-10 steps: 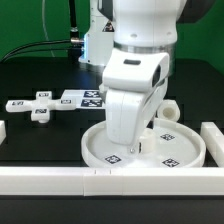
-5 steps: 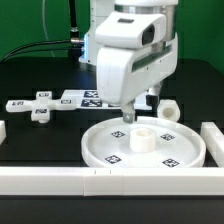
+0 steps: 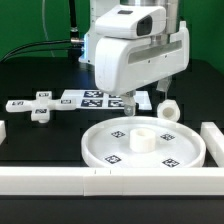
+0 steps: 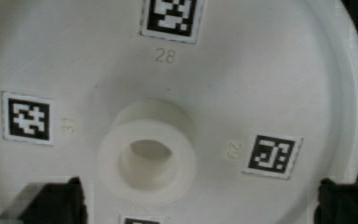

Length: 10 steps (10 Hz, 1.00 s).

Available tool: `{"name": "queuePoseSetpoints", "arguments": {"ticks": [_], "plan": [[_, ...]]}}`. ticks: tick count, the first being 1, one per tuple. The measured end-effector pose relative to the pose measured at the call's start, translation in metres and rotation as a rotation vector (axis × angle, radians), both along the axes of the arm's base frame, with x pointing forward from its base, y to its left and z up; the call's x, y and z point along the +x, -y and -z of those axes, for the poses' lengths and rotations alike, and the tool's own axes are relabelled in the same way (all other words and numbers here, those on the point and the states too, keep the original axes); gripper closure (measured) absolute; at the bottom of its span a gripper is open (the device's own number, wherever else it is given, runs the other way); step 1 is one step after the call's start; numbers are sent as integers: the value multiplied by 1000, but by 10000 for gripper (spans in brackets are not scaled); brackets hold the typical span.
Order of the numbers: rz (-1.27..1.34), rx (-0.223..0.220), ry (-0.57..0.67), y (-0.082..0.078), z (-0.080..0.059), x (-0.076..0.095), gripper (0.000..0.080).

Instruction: Assemble round table

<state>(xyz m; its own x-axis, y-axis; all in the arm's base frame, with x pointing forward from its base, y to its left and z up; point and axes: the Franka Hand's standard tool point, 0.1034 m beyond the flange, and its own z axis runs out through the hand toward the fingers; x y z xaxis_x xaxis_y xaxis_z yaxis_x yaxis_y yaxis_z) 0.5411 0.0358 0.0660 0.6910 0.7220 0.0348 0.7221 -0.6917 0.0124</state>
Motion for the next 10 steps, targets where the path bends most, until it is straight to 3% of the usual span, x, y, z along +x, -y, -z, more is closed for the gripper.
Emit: {"name": "queuePoseSetpoints", "arguments": {"ticks": [2,4,6,10], "plan": [[255,13,-9,-5,2,-6,150],[537,25,-45,-20,9,-23,150],[733,42,-65,-34,11,-28,150],[1114,103,-127,-39,15,-34,150]]}}
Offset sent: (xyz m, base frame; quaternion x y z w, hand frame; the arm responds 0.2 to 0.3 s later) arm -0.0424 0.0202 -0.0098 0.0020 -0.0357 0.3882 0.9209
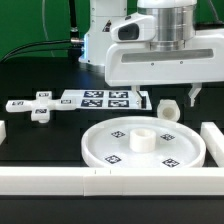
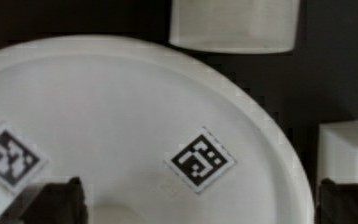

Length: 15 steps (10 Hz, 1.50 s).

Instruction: Assemble round table

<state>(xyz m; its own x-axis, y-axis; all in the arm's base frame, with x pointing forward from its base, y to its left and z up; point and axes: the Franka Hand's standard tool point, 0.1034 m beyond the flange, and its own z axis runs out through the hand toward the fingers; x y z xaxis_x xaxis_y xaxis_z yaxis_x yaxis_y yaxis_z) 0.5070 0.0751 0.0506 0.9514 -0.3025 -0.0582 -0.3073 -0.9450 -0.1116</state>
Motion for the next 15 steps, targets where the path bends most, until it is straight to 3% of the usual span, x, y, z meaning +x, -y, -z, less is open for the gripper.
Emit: {"name": "queuePoseSetpoints", "arguments": {"ticks": [2,4,12,15], "plan": [[-10,-6,3,-8,10,-13,150],[-18,-3,-19,-7,11,-15,150],[-95,109,-511,-11,9,-26,150],[-108,146,-711,-7,18,-37,150]]}}
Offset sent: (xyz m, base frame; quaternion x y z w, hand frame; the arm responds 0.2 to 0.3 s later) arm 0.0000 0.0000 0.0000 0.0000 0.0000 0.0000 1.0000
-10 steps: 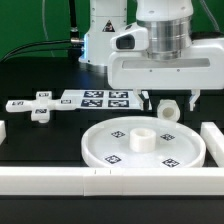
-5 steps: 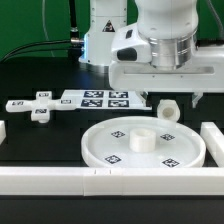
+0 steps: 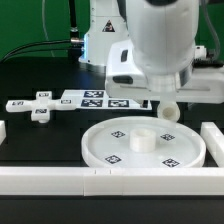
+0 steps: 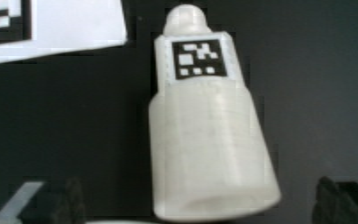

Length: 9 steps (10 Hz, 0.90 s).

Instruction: Assemble round table

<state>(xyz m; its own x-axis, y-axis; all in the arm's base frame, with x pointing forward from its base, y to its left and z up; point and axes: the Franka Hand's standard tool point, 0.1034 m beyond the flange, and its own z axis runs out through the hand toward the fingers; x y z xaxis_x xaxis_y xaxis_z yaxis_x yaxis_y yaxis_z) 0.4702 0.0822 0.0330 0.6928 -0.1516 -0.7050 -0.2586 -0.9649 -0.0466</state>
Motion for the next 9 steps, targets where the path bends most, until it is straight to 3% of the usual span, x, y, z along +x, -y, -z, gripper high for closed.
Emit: {"name": "queuePoseSetpoints", "arguments": {"ticks": [4,9], "plan": [[-31,44,-203,-3,11,-5,150],[-43,45,-189,-10,24,-7,150]]}}
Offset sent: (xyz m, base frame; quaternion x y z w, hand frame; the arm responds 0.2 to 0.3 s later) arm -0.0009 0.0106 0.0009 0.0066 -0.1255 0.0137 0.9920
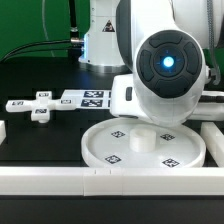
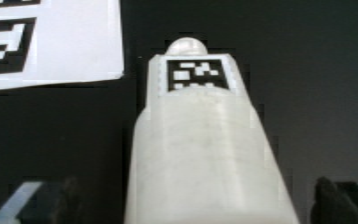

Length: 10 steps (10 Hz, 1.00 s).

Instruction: Assemble round table

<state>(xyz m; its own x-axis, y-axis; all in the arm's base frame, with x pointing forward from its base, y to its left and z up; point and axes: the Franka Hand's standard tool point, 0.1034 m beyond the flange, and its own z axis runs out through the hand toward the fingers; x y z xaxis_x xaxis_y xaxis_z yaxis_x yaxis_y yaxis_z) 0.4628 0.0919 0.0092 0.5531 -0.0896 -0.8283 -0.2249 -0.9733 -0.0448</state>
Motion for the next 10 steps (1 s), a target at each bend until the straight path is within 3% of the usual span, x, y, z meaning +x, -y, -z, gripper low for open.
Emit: {"name": "queuePoseSetpoints", "arguments": {"ticks": [2,3,6,7,10], "plan": [[-4,0,0,-2,0,-1,177],[-4,0,0,-2,0,-1,360],[-7,4,3,-1,0,0,393],[-18,23,1,1,-6,1,393],[-36,88,-17,24,-54,23,393]]}}
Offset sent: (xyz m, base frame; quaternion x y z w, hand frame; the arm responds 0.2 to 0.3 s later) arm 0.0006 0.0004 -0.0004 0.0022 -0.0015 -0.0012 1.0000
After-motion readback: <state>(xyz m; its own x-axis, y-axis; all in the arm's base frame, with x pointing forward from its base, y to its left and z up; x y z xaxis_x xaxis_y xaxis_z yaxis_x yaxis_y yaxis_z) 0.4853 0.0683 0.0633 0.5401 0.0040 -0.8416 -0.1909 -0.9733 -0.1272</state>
